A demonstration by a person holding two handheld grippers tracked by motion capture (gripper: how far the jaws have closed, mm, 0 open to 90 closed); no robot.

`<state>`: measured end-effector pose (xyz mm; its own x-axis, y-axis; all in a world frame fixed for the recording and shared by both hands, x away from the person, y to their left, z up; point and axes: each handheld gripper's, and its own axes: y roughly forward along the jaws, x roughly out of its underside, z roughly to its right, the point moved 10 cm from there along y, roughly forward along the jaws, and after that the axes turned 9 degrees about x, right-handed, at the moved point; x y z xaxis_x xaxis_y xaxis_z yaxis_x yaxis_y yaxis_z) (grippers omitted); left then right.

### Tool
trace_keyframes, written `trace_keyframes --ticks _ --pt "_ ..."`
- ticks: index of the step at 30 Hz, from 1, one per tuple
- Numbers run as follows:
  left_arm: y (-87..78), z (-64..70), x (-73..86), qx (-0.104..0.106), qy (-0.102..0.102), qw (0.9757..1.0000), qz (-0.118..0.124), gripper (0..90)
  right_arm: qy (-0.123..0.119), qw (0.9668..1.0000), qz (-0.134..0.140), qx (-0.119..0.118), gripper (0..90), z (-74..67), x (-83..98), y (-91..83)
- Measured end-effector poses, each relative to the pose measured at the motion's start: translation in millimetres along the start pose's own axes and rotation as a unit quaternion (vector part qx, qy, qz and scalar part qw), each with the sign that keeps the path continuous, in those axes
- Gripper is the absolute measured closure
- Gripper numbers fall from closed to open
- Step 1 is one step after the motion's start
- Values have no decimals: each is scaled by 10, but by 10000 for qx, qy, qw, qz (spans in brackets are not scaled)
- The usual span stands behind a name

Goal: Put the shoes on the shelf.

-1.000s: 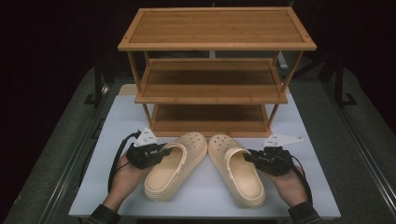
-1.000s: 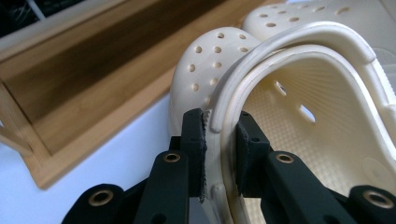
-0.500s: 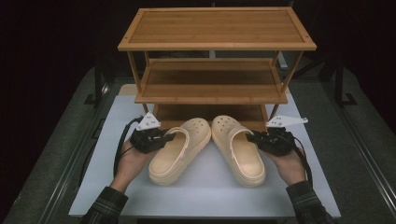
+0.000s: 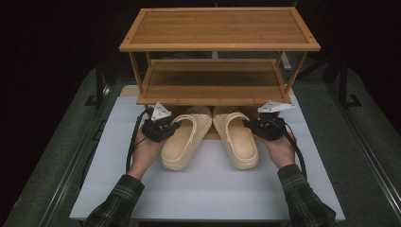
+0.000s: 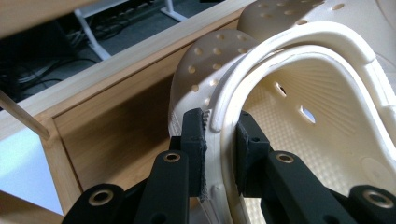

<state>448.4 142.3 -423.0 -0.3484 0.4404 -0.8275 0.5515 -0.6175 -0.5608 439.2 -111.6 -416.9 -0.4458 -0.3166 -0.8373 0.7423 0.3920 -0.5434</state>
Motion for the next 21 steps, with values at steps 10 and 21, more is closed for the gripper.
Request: trace_keyframes --ticks 10,21 --pt "220 -87 0 -442 -90 9990 72 765 89 9996 42 260 788 57 -9 224" --pt "388 -162 48 -845 -40 9964 3 761 192 9991 65 364 787 35 -13 388"
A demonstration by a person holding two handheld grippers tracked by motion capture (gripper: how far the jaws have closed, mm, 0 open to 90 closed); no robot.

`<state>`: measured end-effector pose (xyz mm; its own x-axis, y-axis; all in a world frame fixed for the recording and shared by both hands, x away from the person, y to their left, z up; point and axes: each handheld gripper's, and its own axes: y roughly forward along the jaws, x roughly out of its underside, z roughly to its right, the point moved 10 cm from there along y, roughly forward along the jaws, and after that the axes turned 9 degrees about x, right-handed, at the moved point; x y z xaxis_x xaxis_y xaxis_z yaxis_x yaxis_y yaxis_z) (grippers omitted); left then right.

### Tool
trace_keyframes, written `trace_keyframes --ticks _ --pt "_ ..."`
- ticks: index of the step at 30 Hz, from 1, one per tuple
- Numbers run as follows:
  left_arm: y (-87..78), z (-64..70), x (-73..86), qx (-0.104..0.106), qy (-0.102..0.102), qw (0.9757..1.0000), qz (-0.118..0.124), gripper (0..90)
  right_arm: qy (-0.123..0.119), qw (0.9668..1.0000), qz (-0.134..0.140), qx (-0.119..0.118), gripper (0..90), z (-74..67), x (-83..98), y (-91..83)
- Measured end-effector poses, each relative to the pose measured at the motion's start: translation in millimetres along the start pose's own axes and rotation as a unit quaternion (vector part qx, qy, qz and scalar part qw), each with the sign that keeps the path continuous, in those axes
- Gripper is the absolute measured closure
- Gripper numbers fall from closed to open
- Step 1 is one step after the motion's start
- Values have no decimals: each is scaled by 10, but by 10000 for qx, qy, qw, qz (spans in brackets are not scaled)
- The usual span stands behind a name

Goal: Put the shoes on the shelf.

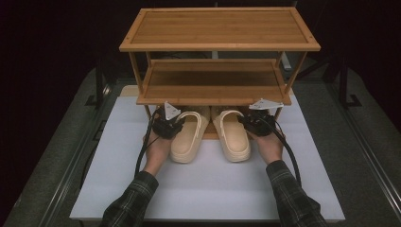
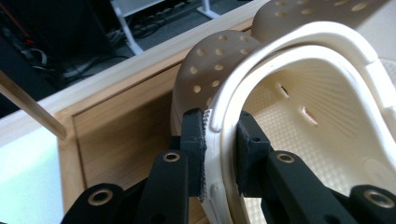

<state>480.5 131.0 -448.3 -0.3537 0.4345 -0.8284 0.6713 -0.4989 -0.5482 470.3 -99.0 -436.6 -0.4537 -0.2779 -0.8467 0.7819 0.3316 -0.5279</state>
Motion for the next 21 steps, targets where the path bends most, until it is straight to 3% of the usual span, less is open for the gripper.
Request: trace_keyframes --ticks 11,17,21 --pt "53 9 18 -114 6 9999 37 749 41 10000 -24 26 782 -25 40 97" --pt "49 22 23 21 -97 9999 96 723 58 10000 -73 -23 761 -24 67 110" --pt "49 33 16 84 -130 9998 135 641 75 9999 -86 -33 706 -18 80 113"
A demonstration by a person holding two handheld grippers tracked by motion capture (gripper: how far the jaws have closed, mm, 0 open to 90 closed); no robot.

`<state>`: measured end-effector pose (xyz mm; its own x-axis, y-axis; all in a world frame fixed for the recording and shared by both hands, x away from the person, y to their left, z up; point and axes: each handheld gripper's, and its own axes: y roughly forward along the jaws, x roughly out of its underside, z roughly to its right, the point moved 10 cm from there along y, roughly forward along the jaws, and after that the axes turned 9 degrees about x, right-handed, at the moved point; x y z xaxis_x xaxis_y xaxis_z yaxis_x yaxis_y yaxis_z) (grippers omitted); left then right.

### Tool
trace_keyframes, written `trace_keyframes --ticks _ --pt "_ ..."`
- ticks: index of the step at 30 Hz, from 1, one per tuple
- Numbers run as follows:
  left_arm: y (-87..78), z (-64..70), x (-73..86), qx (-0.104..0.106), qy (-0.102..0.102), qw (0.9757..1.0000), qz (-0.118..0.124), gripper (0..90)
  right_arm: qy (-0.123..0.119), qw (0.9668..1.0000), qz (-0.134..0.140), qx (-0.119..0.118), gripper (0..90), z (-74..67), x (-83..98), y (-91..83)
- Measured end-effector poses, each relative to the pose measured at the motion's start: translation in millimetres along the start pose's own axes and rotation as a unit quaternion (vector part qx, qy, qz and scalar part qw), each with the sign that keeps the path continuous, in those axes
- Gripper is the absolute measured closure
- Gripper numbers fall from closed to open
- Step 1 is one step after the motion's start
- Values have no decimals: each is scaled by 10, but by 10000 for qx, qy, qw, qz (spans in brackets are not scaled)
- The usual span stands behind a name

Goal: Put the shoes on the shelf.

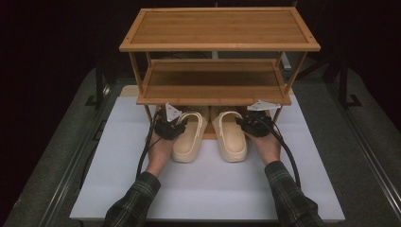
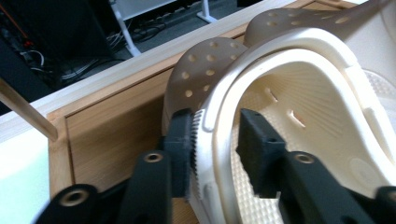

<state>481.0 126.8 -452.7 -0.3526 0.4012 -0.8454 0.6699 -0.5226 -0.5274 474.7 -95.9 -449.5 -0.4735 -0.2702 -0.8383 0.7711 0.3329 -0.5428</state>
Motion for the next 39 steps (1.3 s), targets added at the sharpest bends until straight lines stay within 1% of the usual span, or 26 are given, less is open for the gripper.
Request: trace_keyframes --ticks 3,5,6,9,11,12,14,15,16,17,19,20,22,24,25,26,27,28,30,31,33,35,36,37,38,39 --pt "-20 3 -11 25 -19 10000 12 555 -3 10000 -26 -18 614 -11 -5 -14" --pt "-61 14 -35 134 -76 9999 65 515 13 10000 -34 -66 562 -23 -8 -43" --pt "-88 23 -40 199 -92 9998 44 494 27 10000 -17 -93 544 -24 -12 -59" --pt "-191 77 -37 488 -138 9987 -43 421 94 9998 3 -183 478 -20 -12 -152" --pt "-261 123 -39 652 -126 9978 -17 366 165 9995 15 -272 416 -14 10 -236" --pt "-314 152 -36 771 -126 9969 3 339 170 9994 6 -299 389 -13 23 -265" --pt "-393 190 -11 943 -139 9954 -13 264 237 9989 -79 -407 318 -20 78 -355" --pt "-430 212 11 1028 -148 9946 -33 239 222 9988 -54 -436 305 -20 103 -399" --pt "-463 232 36 1110 -160 9937 -35 203 207 9987 -67 -466 272 -21 138 -441" --pt "-496 254 69 1184 -143 9928 -62 186 221 9984 -101 -510 255 -27 174 -478" --pt "-550 288 145 1249 -107 9921 -92 150 191 9978 -168 -620 216 -40 243 -533" --pt "-575 302 190 1294 -92 9915 -106 143 162 9973 -254 -667 186 -50 303 -562" --pt "-609 328 279 1374 -100 9904 -151 96 90 9963 -344 -780 159 -72 402 -608" --pt "-647 345 396 1413 -64 9897 -219 68 36 9951 -398 -908 135 -93 476 -638" --pt "-658 352 446 1414 -90 9896 -243 34 3 9942 -430 -983 128 -105 524 -657" --pt "-667 359 483 1438 -98 9892 -264 10 -18 9940 -446 -1000 111 -107 563 -666" --pt "-679 377 544 1488 -93 9884 -295 10 -21 9936 -474 -1026 101 -113 593 -670" --pt "-681 387 577 1504 -67 9881 -306 10 -21 9925 -531 -1105 94 -130 644 -671" --pt "-666 415 654 1568 49 9868 -396 10 -5 9913 -574 -1188 94 -161 707 -656" --pt "-634 432 683 1585 98 9864 -419 10 -71 9908 -600 -1212 89 -182 740 -635" --pt "-567 476 724 1681 51 9847 -454 10 -136 9895 -714 -1247 61 -230 793 -579" --pt "-512 501 762 1686 75 9842 -532 10 -150 9880 -782 -1322 34 -284 829 -522" --pt "-475 517 794 1686 151 9836 -626 10 -142 9872 -843 -1350 32 -312 847 -499" --pt "-444 529 806 1675 122 9836 -655 10 -175 9867 -861 -1371 32 -334 859 -469" --pt "-428 523 814 1652 160 9837 -688 10 -175 9864 -878 -1378 32 -352 862 -449" --pt "-405 525 814 1648 152 9838 -691 9 -192 9862 -885 -1386 32 -364 863 -433"
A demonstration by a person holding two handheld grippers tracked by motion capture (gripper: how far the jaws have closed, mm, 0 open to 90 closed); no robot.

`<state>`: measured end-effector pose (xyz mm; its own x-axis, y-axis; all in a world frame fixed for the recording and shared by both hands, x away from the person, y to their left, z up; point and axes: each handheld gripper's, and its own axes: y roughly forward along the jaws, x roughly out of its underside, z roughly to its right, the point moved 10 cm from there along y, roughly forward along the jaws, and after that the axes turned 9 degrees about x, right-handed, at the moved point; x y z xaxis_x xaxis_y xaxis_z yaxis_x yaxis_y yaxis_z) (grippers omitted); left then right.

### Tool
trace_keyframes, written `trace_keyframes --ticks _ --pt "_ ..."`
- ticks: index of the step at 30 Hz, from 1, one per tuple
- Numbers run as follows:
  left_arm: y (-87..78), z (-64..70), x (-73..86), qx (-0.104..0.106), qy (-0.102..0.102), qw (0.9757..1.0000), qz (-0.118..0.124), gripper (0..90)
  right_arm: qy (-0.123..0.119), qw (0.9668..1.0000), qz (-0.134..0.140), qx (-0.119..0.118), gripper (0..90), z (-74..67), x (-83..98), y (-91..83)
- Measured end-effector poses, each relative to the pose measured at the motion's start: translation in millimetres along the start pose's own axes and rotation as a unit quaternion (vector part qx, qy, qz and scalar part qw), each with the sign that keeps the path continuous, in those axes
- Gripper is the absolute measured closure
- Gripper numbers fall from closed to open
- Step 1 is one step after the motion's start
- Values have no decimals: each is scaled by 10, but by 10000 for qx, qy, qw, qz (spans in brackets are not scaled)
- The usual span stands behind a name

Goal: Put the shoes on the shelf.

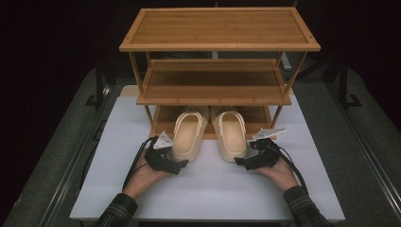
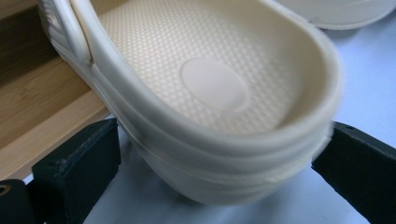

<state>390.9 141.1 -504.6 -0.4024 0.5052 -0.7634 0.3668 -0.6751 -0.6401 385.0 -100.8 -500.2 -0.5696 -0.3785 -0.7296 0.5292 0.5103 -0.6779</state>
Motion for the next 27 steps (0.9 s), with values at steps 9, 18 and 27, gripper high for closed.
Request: trace_keyframes --ticks 9,18,27 --pt "111 -12 -87 54 -119 9999 -12 0 -84 9999 12 -87 35 -66 -77 124" --pt "340 -48 -260 -38 -207 9998 -32 0 -73 10000 28 -12 31 -57 -213 286" --pt "487 -111 -398 -100 -323 9994 -60 0 -6 9999 138 36 50 -33 -348 403"
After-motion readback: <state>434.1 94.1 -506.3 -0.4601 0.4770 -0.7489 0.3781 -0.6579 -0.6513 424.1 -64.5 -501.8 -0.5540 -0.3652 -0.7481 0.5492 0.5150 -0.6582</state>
